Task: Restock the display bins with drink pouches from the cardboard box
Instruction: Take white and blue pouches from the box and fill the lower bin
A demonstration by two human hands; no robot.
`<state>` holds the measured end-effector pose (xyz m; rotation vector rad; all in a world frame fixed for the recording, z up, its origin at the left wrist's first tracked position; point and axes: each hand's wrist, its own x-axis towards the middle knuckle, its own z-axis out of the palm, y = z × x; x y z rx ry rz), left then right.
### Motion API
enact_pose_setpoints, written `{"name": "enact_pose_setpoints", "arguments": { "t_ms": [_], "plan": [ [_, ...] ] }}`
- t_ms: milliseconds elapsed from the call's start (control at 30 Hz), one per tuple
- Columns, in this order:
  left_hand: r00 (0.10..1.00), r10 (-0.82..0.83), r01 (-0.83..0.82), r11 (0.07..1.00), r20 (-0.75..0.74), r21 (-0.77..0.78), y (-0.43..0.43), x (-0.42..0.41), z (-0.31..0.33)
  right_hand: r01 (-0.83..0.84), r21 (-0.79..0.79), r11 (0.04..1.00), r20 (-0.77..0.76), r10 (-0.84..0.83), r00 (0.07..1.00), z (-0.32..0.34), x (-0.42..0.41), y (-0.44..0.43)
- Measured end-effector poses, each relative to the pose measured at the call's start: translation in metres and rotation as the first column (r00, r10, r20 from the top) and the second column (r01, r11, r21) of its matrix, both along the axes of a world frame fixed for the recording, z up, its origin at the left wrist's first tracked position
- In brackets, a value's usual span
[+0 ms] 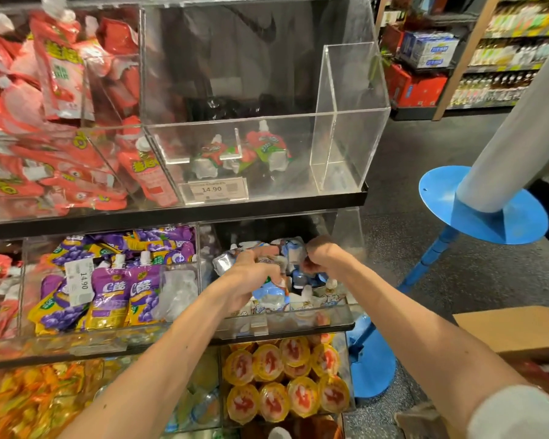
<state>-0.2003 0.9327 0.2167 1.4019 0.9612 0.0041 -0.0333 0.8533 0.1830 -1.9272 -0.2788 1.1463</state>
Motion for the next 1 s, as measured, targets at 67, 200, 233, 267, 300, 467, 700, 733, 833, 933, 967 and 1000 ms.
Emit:
{"name": "enact_pose_setpoints", "arguments": {
  "t_ms": [67,200,233,267,300,467,700,733,833,933,967,1000],
  "plan": [
    [0.999,0.021,-0.02,1.0,0.036,-0.018,0.003,-0.001,-0.001,-0.039,-0.032,0.999,0.116,0.042,0.992,-0.006,-0.001,0.016],
    [0.996,0.041,-0.04,0.999,0.075,-0.025,0.006,0.002,0.0,-0.055,-0.247,0.967,0.527,0.182,0.83,-0.016,-0.004,0.035],
    [0.995,0.051,-0.049,0.998,0.085,-0.027,0.006,0.003,0.0,-0.056,-0.256,0.965,0.544,0.192,0.817,-0.018,-0.005,0.035],
    [0.992,0.07,-0.066,0.997,0.105,-0.038,0.005,0.006,0.001,-0.064,-0.263,0.963,0.553,0.204,0.808,-0.016,-0.006,0.034],
    [0.987,0.098,-0.092,0.994,0.127,-0.05,0.004,0.009,0.001,-0.072,-0.257,0.964,0.547,0.206,0.812,-0.014,-0.006,0.03],
    [0.935,0.301,-0.292,0.954,0.189,-0.073,0.006,0.03,-0.009,0.006,0.119,0.993,0.189,-0.028,0.982,0.027,-0.031,-0.016],
    [0.96,0.093,-0.059,0.989,0.264,-0.133,-0.015,0.07,0.004,0.261,0.29,0.921,-0.089,-0.246,0.965,0.048,-0.031,-0.06],
    [0.959,0.033,0.01,0.989,0.282,-0.148,-0.016,0.073,0.008,0.306,0.277,0.911,-0.089,-0.293,0.952,0.046,-0.026,-0.061],
    [0.947,-0.174,0.182,0.983,0.269,-0.003,-0.012,0.076,0.01,0.374,0.269,0.888,-0.033,-0.38,0.924,0.043,-0.023,-0.06],
    [0.936,-0.313,0.252,0.916,0.16,0.313,0.0,0.083,0.0,0.38,0.275,0.883,0.039,-0.406,0.913,0.041,-0.028,-0.056],
    [0.929,-0.354,0.283,0.868,0.109,0.408,0.006,0.086,-0.006,0.389,0.28,0.878,0.039,-0.415,0.909,0.041,-0.03,-0.053],
    [0.923,-0.38,0.311,0.827,0.06,0.468,0.01,0.09,-0.007,0.402,0.29,0.868,0.03,-0.428,0.903,0.041,-0.031,-0.051]
  ]
}}
